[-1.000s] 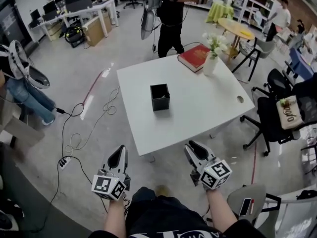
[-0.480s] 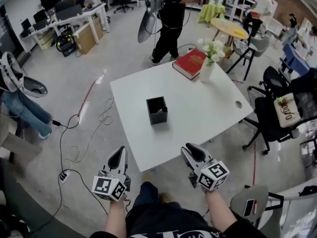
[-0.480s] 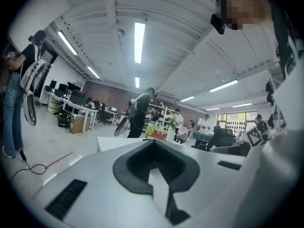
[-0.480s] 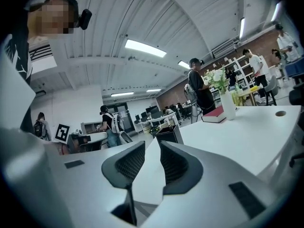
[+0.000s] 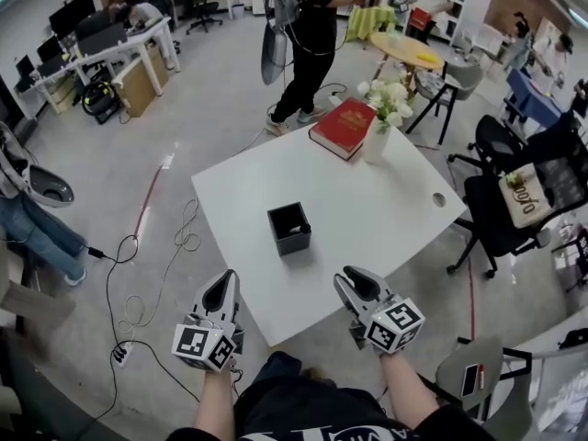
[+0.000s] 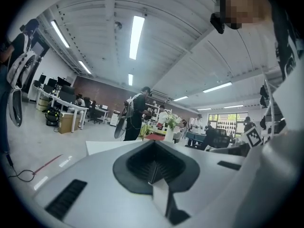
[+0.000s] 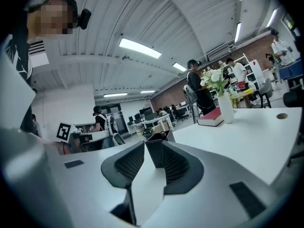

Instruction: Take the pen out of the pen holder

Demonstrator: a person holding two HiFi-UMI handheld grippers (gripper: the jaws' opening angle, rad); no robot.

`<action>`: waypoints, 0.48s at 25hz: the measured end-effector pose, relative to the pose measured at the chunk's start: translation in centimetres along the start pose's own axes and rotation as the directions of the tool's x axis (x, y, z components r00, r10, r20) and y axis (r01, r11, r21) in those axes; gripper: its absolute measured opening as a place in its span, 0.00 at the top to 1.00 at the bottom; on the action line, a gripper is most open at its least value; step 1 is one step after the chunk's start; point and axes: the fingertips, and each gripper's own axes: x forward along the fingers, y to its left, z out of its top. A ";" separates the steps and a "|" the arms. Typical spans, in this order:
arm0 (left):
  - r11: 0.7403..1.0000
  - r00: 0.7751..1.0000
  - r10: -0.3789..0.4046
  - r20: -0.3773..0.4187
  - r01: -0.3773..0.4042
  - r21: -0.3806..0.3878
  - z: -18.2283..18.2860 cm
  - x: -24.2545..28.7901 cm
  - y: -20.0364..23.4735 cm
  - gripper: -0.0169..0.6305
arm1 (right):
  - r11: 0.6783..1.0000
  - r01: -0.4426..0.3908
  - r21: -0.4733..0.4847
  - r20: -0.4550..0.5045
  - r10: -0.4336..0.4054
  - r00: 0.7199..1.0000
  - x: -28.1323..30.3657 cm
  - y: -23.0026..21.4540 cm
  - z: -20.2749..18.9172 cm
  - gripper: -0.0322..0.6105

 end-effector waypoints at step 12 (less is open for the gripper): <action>0.997 0.996 -0.081 -0.022 0.081 -0.011 0.5 4.2 4.2 0.97 | 0.998 0.063 -0.016 -0.006 -0.063 0.998 5.4 -0.8 0.7 0.76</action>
